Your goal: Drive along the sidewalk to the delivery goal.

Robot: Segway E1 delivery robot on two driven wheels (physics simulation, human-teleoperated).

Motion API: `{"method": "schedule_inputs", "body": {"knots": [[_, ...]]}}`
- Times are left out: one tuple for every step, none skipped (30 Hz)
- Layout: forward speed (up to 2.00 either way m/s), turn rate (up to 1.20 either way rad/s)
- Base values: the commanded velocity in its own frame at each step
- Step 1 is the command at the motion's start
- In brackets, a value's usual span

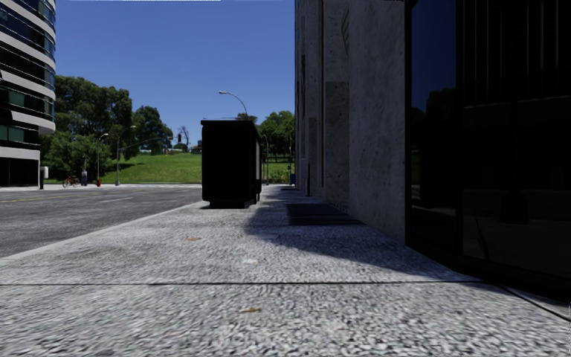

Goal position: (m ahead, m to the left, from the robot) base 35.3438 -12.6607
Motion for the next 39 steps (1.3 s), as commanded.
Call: {"method": "schedule_inputs", "body": {"knots": [[2.00, 0.00], [2.00, 0.00], [2.00, 0.00], [2.00, 0.00], [2.00, 0.00], [2.00, 0.00], [2.00, 0.00], [2.00, 0.00], [2.00, 0.00], [2.00, 0.00], [2.00, 0.00], [2.00, 0.00], [2.00, 0.00], [2.00, 0.00], [2.00, 0.00], [2.00, 0.00], [2.00, 0.00], [2.00, 0.00], [2.00, 0.00], [2.00, 0.00], [2.00, 0.00], [2.00, 0.00], [2.00, 0.00], [2.00, 0.00], [2.00, 0.00], [2.00, 0.00], [2.00, 0.00], [2.00, 0.00], [2.00, 0.00], [2.00, 0.00], [2.00, 0.00], [2.00, 0.00], [2.00, 0.00], [2.00, 0.00], [2.00, 0.00], [2.00, 0.00], [2.00, 0.00], [2.00, 0.00], [2.00, 0.00]]}}
